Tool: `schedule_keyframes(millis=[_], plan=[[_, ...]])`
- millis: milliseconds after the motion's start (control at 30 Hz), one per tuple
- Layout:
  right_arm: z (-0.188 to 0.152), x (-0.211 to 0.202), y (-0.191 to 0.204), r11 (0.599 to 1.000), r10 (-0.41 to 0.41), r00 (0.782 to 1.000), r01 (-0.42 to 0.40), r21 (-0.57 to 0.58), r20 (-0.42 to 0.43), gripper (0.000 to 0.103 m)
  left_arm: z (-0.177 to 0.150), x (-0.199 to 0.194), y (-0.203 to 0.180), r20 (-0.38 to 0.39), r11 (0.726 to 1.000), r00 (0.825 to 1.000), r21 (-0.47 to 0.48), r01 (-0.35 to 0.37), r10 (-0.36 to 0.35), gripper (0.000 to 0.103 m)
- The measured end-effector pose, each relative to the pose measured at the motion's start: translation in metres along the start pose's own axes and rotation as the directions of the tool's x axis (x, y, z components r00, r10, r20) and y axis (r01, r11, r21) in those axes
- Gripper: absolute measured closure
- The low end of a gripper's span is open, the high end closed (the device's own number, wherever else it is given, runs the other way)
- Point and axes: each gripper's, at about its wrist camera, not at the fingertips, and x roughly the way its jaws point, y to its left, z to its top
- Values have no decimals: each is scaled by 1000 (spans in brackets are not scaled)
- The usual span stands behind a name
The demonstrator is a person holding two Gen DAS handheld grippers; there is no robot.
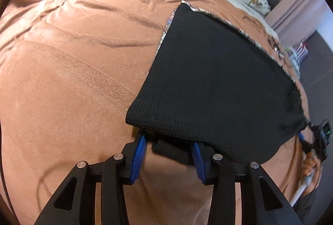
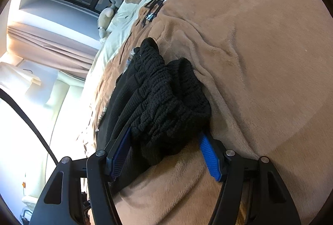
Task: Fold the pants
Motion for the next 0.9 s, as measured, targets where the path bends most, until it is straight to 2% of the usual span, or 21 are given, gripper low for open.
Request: schedule_keyframes(millis=[33, 67, 100, 133, 167, 233, 267, 367, 567, 900], plan=[[-1, 1, 1, 1000, -1, 1000, 1, -6, 5, 42, 0, 1, 1, 2, 1000, 1000, -18, -3, 3, 60], [-1, 1, 1, 1000, -6, 1000, 6, -11, 10, 52, -1, 1, 0, 2, 1000, 1000, -22, -8, 8, 60], [-1, 2, 1, 1000, -7, 1000, 7, -16, 13, 58, -2, 2, -1, 2, 1000, 1000, -21, -17, 17, 64], [0, 2, 0, 1000, -3, 1000, 3, -16, 14, 68, -3, 2, -2, 3, 999, 999, -17, -38, 38, 77], [0, 1, -1, 1000, 8, 1000, -7, -11, 18, 76, -2, 2, -3, 1, 999, 999, -18, -49, 49, 80], [1, -4, -2, 1000, 12, 999, -11, -11, 36, 81, -1, -1, -2, 10, 998, 999, -30, -47, 47, 93], [2, -7, -2, 1000, 15, 999, -15, -12, 45, 83, 0, -2, -3, 14, 998, 998, -25, -55, 55, 94], [5, -17, -2, 1000, 25, 997, -24, -16, 75, 86, 1, -4, -6, 24, 997, 997, -11, -78, 78, 95], [4, -21, -15, 1000, 23, 996, -23, 10, 83, 89, 4, -5, -2, 29, 997, 996, -20, -78, 78, 95], [-1, -24, -29, 996, -7, 995, -2, 84, 103, 90, 5, -6, 2, 23, 998, 998, -29, -54, 55, 95]])
